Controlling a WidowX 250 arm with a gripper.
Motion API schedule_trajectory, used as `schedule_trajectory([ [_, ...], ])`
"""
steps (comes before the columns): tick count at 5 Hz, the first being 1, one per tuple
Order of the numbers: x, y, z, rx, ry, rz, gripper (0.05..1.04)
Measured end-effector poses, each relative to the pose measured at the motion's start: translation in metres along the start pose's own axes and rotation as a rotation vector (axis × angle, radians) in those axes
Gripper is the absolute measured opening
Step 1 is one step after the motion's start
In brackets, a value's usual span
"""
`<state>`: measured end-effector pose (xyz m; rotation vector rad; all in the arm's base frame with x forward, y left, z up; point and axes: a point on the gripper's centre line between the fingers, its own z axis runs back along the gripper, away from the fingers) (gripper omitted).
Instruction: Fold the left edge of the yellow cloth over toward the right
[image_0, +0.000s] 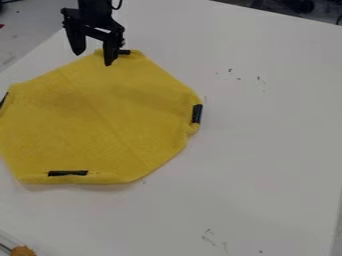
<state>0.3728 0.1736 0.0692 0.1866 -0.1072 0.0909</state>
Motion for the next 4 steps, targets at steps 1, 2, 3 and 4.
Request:
schedule_trajectory([
  [1, -0.005, -0.005, -0.014, -0.017, 0.032, 0.003, 1.000],
  [2, -0.018, 0.006, -0.031, -0.031, 0.024, 0.074, 1.000],
  [3, -0.032, 0.043, -0.035, -0.010, -0.003, 0.174, 1.000],
  [4, -0.035, 0.072, -0.028, 0.004, -0.026, 0.216, 1.000],
])
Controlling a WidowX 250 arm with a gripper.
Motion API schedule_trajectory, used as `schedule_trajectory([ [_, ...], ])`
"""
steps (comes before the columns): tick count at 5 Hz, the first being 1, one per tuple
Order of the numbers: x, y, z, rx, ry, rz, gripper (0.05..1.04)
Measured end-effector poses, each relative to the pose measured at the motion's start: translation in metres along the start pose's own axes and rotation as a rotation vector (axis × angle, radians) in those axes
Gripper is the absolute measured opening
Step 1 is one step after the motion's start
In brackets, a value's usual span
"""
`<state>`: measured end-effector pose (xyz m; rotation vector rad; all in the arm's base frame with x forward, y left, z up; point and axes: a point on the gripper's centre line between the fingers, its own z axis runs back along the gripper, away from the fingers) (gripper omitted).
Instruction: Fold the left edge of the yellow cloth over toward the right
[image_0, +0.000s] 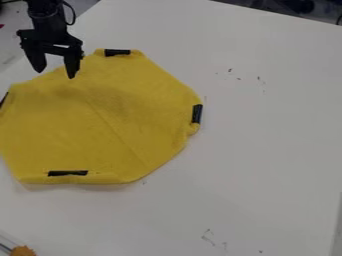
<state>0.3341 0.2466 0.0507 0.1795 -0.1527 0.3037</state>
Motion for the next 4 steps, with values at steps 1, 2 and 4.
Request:
schedule_trajectory([
  [1, 0.005, 0.030, -0.006, 0.008, -0.003, 0.041, 1.000],
  [2, -0.009, 0.057, -0.012, 0.025, 0.014, 0.095, 1.000],
  [4, -0.051, 0.075, -0.033, 0.028, 0.097, 0.155, 1.000],
])
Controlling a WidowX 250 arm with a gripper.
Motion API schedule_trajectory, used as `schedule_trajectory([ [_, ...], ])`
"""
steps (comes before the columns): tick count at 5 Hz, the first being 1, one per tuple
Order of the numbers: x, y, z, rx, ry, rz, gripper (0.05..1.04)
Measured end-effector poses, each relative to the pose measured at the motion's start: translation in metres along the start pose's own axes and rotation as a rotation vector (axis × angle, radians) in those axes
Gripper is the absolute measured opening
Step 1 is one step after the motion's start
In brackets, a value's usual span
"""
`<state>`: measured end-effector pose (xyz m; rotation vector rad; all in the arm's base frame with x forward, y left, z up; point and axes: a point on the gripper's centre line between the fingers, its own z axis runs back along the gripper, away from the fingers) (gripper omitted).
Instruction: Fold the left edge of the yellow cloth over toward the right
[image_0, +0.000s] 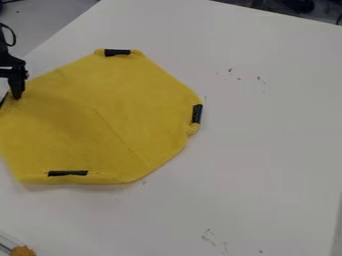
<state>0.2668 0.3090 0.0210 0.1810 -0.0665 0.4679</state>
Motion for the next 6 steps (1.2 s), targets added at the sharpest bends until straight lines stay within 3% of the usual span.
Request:
schedule_trajectory([
  [1, -0.008, -0.001, 0.001, -0.001, 0.025, 0.009, 0.951],
  [3, -0.008, -0.005, 0.002, -0.016, 0.021, -0.014, 0.370],
  [4, -0.004, -0.010, 0.005, -0.008, 0.019, -0.038, 0.158],
  [5, 0.001, -0.019, 0.008, -0.006, 0.020, -0.063, 0.063],
  [6, 0.012, -0.032, 0.025, 0.007, -0.019, -0.098, 0.054],
])
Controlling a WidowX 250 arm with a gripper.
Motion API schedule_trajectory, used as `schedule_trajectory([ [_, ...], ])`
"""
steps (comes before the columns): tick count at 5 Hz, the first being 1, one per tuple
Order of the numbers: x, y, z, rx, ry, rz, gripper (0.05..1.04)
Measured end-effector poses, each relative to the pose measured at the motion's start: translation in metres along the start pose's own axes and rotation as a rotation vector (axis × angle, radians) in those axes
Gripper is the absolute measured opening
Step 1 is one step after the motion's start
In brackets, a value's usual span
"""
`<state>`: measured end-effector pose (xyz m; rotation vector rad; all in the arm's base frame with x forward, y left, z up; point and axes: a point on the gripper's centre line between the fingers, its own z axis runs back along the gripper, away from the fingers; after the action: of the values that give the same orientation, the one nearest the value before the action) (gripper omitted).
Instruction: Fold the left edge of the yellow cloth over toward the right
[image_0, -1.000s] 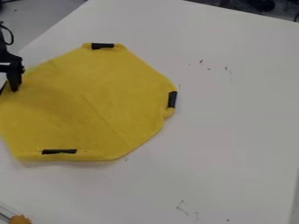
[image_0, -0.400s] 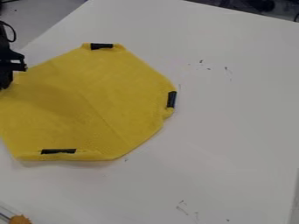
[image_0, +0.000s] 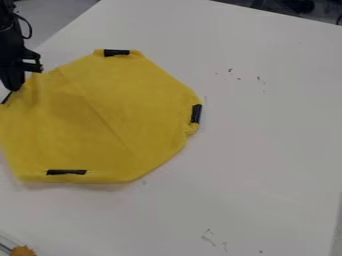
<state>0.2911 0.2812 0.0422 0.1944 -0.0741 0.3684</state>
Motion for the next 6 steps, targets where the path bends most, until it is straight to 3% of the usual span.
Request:
schedule_trajectory([
  [1, 0.013, -0.015, 0.011, 0.000, -0.016, -0.043, 0.054],
  [2, 0.020, -0.036, 0.019, 0.019, -0.001, -0.093, 0.054],
  [3, 0.030, -0.067, 0.038, 0.024, -0.038, -0.142, 0.054],
  [5, 0.034, -0.119, 0.046, -0.071, -0.053, -0.249, 0.053],
  [6, 0.034, -0.135, 0.038, -0.111, -0.051, -0.280, 0.053],
])
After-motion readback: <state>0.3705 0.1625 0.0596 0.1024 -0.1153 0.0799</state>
